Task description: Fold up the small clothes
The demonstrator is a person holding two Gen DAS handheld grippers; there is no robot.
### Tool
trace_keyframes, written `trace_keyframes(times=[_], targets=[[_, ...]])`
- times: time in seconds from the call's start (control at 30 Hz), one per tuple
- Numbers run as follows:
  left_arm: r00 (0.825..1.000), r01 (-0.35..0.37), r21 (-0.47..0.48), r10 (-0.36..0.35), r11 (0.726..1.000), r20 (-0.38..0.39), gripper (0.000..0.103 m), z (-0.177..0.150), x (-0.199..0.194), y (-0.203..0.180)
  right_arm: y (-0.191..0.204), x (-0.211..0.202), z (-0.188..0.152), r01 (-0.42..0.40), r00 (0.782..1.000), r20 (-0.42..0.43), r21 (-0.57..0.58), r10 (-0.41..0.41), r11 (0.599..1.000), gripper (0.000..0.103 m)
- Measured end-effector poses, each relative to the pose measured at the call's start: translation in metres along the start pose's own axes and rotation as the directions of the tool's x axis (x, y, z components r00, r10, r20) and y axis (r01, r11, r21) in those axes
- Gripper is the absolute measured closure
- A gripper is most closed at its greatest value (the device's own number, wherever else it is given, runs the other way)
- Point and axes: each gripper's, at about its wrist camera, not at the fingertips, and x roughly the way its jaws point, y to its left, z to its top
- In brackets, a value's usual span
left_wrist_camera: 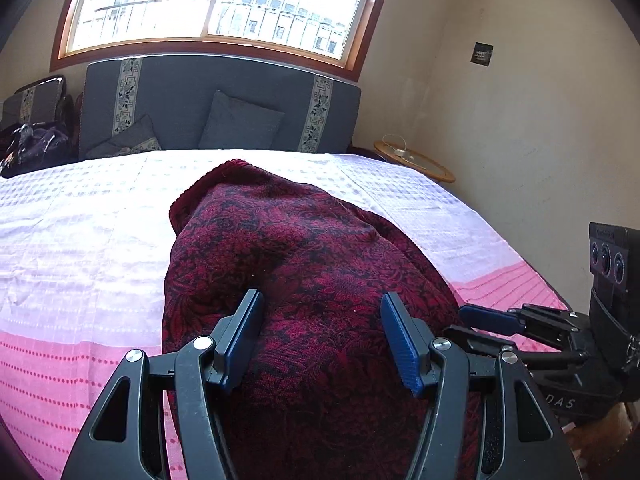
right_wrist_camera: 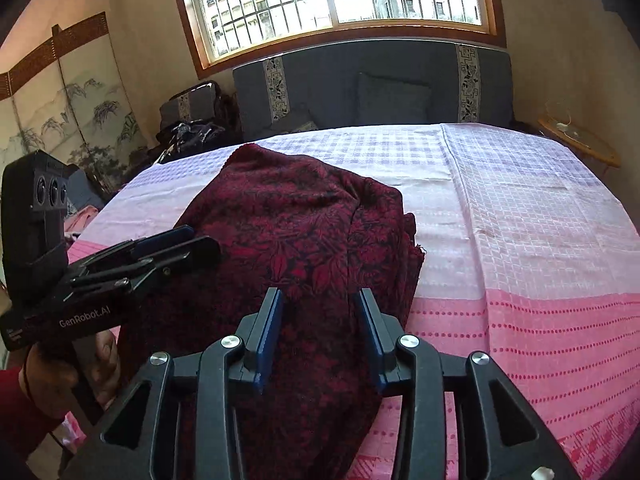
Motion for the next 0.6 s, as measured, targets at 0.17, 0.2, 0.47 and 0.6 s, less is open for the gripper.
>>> trace_keyframes(times=[0.17,0.2,0.47,0.6], targets=[[0.997,-0.077,0.029,0.077,0.997,0.03,0.035,-0.006,-0.015,-0.003,-0.006,0.01,-0.011,0.01,1.0,-0.01,0.031,-0.009,0.999,0.063],[0.995,-0.095,0.041,0.093,0.995,0.04,0.033,-0.007,-0.019,-0.004,-0.006,0.012,-0.012,0.013,1.0,-0.012,0.029,-0.013,0.999,0.063],[0.973,-0.216,0.109,0.205,0.97,0.102,0.019,-0.017,-0.041,-0.006,-0.002,0.011,-0.021,0.026,0.999,0.026,0.032,-0.027,0.999,0.062],[0.962,-0.261,0.135,0.245,0.956,0.121,0.015,-0.02,-0.049,-0.006,0.003,0.009,-0.026,0.042,0.998,0.045,0.029,-0.043,0.999,0.06]])
